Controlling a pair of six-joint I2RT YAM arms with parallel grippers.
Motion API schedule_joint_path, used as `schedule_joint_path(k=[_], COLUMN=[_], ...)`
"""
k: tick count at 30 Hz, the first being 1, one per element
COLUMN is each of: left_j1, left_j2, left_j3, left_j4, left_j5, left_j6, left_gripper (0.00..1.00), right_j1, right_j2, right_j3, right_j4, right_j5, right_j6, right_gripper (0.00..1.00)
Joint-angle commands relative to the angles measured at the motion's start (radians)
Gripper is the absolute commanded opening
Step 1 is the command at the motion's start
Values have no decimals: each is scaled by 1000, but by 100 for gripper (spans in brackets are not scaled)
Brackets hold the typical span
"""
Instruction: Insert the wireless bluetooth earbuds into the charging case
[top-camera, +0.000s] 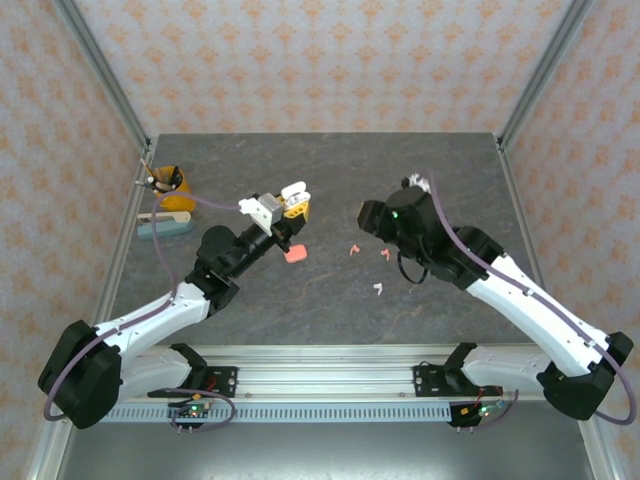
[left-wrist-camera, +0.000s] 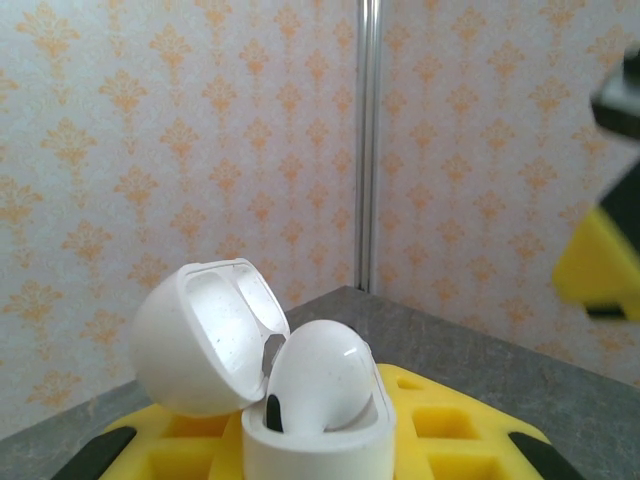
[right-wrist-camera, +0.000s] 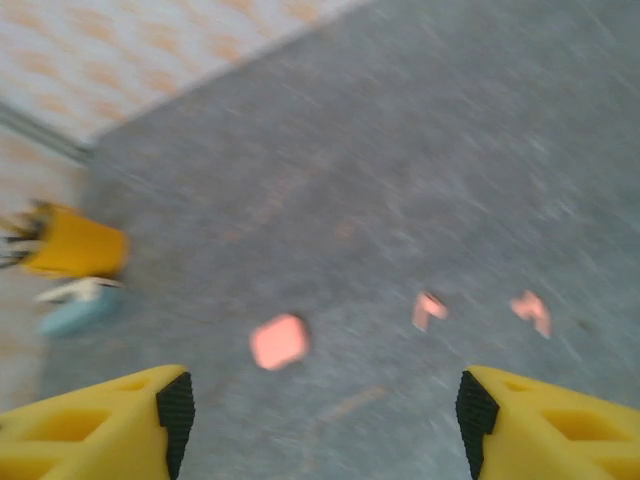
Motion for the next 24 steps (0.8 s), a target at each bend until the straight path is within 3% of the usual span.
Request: schedule_joint_path(k=[1, 10, 24], left_j1=[-1, -1, 0], left_j2=[-31, -80, -117], left_j3=[-9, -17, -30], left_j4=[21, -1, -3], left_j5=[-18, -19, -15], left_j6=[33, 42, 55], left_gripper=[0, 0, 0], right_j1=[-18, -23, -53], right_j2=[-14, 212, 466], right_j3=[-116, -167, -205], right_j4=[-88, -153, -15], right_j5=[48, 25, -164], right_j6=[137, 37, -135], right_gripper=[78, 83, 70])
